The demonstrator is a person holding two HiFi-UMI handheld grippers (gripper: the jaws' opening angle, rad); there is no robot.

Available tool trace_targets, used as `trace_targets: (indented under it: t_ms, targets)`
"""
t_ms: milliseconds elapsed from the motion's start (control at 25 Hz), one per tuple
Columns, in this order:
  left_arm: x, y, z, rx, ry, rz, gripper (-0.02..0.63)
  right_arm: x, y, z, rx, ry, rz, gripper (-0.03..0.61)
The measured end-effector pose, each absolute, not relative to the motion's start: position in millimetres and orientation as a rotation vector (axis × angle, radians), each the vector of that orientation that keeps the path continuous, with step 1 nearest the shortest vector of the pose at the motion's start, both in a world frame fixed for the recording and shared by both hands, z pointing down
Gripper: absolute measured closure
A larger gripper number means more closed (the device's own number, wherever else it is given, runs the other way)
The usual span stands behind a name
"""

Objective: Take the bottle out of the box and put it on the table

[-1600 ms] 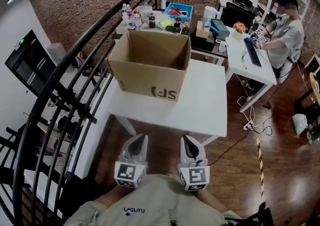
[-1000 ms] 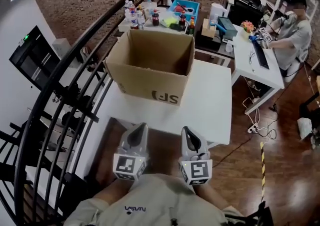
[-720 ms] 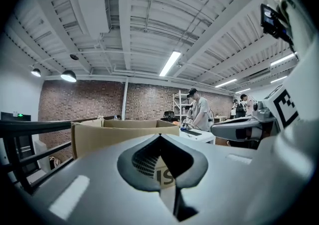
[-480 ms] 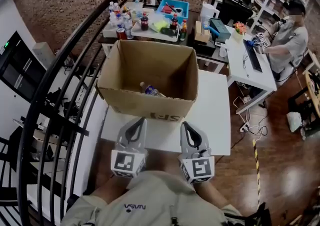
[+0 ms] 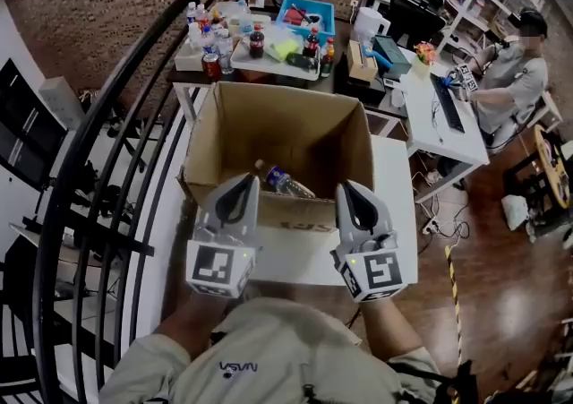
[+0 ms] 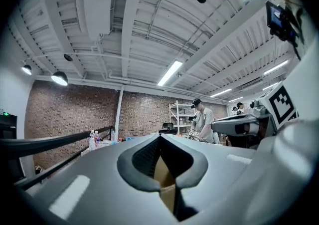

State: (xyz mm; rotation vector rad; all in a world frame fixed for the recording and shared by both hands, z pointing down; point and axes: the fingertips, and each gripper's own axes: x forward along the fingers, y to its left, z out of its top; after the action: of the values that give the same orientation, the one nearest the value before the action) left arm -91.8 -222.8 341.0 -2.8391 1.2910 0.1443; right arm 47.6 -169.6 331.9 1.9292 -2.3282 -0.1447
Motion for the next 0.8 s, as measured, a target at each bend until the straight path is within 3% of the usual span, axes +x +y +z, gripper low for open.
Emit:
trace_targets:
  t_ms: [440, 520, 640, 800]
  targets:
    - [-87, -307, 305, -2.811, 1.286, 0.141, 0.614, 48, -250, 279, 1.744, -2.34, -0.275, 0.577]
    - [-82, -320, 301, -2.807, 1.307, 0.123, 0.607, 51, -267, 276, 1.67, -2.339, -0.268, 0.54]
    - [-73, -340, 304, -2.807, 1.331, 0.048, 0.515, 49, -300, 273, 1.552, -2.355, -0.287, 0.522]
    - [-64, -362, 308, -2.796, 1.361, 0.02, 0.511, 40, -337, 288, 1.449, -2.383, -0.205, 0.515]
